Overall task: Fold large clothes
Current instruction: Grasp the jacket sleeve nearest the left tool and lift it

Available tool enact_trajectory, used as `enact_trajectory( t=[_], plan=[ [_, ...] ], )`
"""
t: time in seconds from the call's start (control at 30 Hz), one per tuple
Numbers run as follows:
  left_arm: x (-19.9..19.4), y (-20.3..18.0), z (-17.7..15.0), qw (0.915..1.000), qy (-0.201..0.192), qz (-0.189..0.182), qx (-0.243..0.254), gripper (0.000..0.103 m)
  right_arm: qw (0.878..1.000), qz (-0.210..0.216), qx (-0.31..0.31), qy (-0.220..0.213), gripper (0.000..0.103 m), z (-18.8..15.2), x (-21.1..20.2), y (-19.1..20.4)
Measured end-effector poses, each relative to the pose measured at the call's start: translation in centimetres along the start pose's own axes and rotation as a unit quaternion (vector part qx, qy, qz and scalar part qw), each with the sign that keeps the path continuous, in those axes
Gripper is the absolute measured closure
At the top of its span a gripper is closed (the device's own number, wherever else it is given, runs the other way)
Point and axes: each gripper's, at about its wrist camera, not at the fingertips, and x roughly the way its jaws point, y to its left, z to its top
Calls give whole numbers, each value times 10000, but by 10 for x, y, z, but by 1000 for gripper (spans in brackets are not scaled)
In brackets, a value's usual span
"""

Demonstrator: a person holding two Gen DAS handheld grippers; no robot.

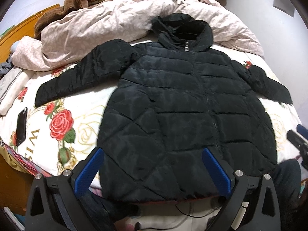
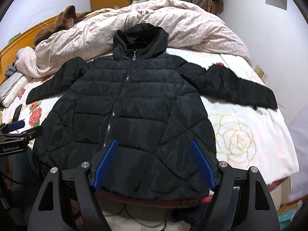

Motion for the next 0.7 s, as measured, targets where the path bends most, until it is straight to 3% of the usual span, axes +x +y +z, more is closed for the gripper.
enact_trajectory(
  t=[0.23,0.37,0.7],
  plan=[
    [26,49,29,9980,-46,130,-621,0,9998,122,-133,20,26,29,30,10],
    [43,85,48,9946,-152,484,-905,1,9996,172,-193,70,26,46,50,17],
    [107,187,80,9806,-20,636,-1852,5,9976,494,-366,311,26,77,107,41]
  ],
)
